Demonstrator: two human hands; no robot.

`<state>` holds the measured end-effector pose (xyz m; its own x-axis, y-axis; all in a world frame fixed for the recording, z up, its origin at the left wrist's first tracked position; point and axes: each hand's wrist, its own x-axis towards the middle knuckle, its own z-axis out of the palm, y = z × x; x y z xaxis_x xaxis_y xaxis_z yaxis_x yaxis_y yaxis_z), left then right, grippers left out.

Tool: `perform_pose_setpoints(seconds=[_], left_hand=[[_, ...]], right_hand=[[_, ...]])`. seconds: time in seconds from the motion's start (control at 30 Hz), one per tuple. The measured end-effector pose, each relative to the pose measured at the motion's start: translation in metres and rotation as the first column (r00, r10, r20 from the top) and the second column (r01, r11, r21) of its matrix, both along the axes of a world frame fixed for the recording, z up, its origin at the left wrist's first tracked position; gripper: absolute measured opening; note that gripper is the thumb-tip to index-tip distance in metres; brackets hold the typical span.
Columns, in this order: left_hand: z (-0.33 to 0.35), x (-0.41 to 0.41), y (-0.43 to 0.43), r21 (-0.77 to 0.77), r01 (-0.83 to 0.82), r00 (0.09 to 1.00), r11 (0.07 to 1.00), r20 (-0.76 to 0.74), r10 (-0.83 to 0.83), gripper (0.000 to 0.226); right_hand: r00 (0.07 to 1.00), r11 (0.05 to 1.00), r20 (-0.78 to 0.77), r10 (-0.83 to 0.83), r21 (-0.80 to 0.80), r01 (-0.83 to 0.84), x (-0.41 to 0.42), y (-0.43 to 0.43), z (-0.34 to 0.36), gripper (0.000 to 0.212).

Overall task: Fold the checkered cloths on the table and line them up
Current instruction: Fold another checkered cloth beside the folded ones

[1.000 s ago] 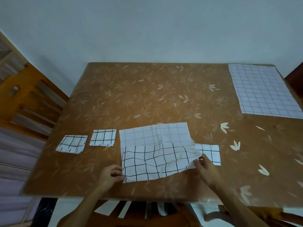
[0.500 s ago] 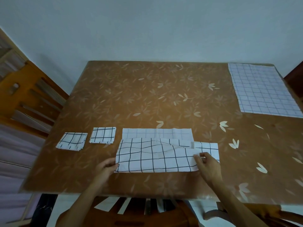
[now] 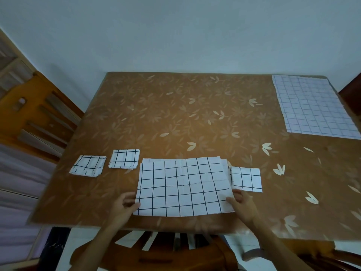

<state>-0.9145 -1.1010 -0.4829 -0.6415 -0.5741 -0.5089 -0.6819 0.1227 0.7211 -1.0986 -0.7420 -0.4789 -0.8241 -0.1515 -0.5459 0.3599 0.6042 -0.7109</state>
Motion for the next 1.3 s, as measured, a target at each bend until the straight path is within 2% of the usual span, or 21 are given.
perform_pose_setpoints(seconds=[0.27,0.4,0.47,0.6,0.67,0.73,0.87,0.97,1.1,1.3], left_hand=[[-0.003,0.008,0.001,-0.023,0.026,1.0,0.999,-0.01,-0.026,0.044],[-0.004,0.006,0.006,-0.052,0.026,0.999,0.998,-0.031,-0.027,0.04],[-0.004,0.003,0.009,-0.07,0.025,0.999,0.997,-0.028,-0.027,0.037],[-0.003,-0.001,0.012,-0.065,-0.051,0.998,0.997,-0.047,0.048,0.038],[-0.003,-0.002,0.011,-0.045,-0.134,0.99,0.99,-0.044,0.132,0.041],[-0.004,-0.003,0.009,-0.002,-0.207,0.978,0.978,-0.027,0.207,0.049],[0.0,-0.008,0.002,0.163,-0.261,0.965,0.951,0.03,0.259,0.06],[0.003,-0.012,0.0,0.236,-0.232,0.972,0.944,0.089,0.217,0.053],[0.007,-0.013,0.005,0.142,-0.161,0.982,0.977,0.117,0.145,0.037],[0.0,-0.009,0.003,0.017,-0.086,0.982,0.996,0.172,0.082,0.037]], right_hand=[[0.999,0.996,0.041,-0.007,0.084,0.003,0.014,0.009,-0.008,0.035],[0.995,0.991,0.096,-0.012,0.136,-0.001,0.02,0.013,-0.013,0.045],[0.996,0.988,0.076,-0.039,0.149,0.028,0.024,0.013,-0.013,0.05],[0.991,0.99,0.062,-0.116,0.089,0.11,0.029,0.014,-0.011,0.059],[0.982,0.989,0.116,-0.149,0.03,0.147,0.028,0.017,-0.016,0.065],[0.968,0.986,0.195,-0.159,-0.021,0.166,0.025,0.019,-0.017,0.059],[0.951,0.99,0.295,-0.094,-0.073,0.12,0.023,0.013,-0.008,0.026],[0.964,0.998,0.261,-0.059,-0.019,0.066,0.019,0.006,-0.005,0.03],[0.975,0.999,0.221,-0.02,0.053,0.008,0.012,0.001,-0.006,0.023],[0.971,0.996,0.239,0.0,0.092,-0.022,0.007,0.002,-0.006,0.024]])
